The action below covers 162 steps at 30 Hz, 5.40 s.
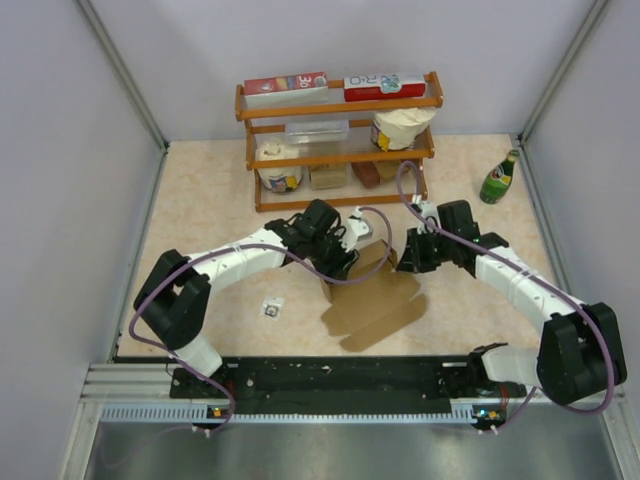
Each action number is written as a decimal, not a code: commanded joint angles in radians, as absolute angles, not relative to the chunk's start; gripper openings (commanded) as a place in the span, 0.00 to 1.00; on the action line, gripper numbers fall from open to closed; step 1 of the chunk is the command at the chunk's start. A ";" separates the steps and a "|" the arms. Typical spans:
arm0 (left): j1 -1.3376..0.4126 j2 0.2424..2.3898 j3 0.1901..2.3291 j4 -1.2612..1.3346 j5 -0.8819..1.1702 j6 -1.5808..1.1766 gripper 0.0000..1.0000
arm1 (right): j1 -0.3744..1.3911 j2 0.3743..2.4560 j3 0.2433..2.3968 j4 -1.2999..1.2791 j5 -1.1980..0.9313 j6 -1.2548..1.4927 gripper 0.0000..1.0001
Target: Fold the paper box
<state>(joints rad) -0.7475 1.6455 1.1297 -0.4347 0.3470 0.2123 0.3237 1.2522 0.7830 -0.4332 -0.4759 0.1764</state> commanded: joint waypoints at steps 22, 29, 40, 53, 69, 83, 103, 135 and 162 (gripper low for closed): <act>-0.836 1.603 1.120 -0.400 0.126 0.206 0.50 | 0.247 1.058 0.877 -0.394 -0.405 0.296 0.31; -0.838 1.601 1.120 -0.399 0.124 0.202 0.51 | 0.224 1.274 1.011 -0.339 -0.268 0.305 0.25; -0.838 1.612 1.129 -0.396 0.132 0.193 0.51 | 0.224 1.608 1.117 -0.224 -0.296 0.259 0.23; -0.838 1.640 1.152 -0.407 0.129 0.192 0.51 | 0.225 1.577 1.037 -0.373 -0.410 0.181 0.24; -0.838 1.661 1.170 -0.408 0.135 0.187 0.51 | 0.225 1.468 0.956 -0.416 -0.411 0.172 0.29; -0.830 1.663 1.181 -0.408 0.158 0.161 0.52 | 0.225 1.450 1.032 -0.420 -0.345 0.189 0.45; -0.818 1.680 1.198 -0.413 0.178 0.169 0.52 | 0.215 1.334 0.993 -0.494 -0.281 0.155 0.54; -0.815 1.683 1.200 -0.410 0.187 0.164 0.52 | 0.222 1.390 1.002 -0.495 -0.330 0.098 0.09; -0.818 1.658 1.167 -0.374 0.152 0.176 0.48 | 0.345 1.256 0.864 -0.561 -0.344 0.155 0.00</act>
